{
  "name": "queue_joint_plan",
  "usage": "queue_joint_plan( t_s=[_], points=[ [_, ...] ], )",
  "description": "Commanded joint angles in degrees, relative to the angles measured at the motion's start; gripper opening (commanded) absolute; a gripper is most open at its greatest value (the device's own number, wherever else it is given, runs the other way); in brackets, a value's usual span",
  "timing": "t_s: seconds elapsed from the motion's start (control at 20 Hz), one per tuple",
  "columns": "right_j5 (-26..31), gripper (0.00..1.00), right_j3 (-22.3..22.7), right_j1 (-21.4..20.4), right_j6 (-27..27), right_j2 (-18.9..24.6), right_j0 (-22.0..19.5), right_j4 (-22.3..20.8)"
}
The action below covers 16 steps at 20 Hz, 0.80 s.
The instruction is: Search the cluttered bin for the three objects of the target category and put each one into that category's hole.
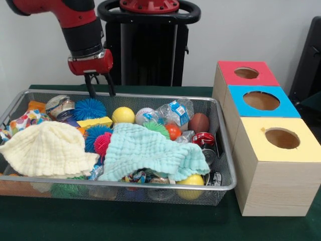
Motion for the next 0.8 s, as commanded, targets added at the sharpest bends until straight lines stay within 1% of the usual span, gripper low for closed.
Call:
queue_joint_plan(
  t_s=[0.05, 0.4, 0.5, 0.65, 0.8],
  points=[
    [1.56, 1.0, -8.56, 2.81, -3.8, 5.47, -1.16, -3.13],
    [1.35, 1.0, -8.44, 3.3, -4.59, 6.46, -2.25, -4.75],
    [1.23, 1.0, -8.61, 3.46, -4.8, 6.34, -2.14, -5.85],
    [-0.05, 1.0, -9.11, 2.95, -4.85, 4.97, -0.59, -8.94],
    [-0.81, 1.0, -9.4, 3.83, -4.25, 5.27, -0.92, -10.06]
  ],
)
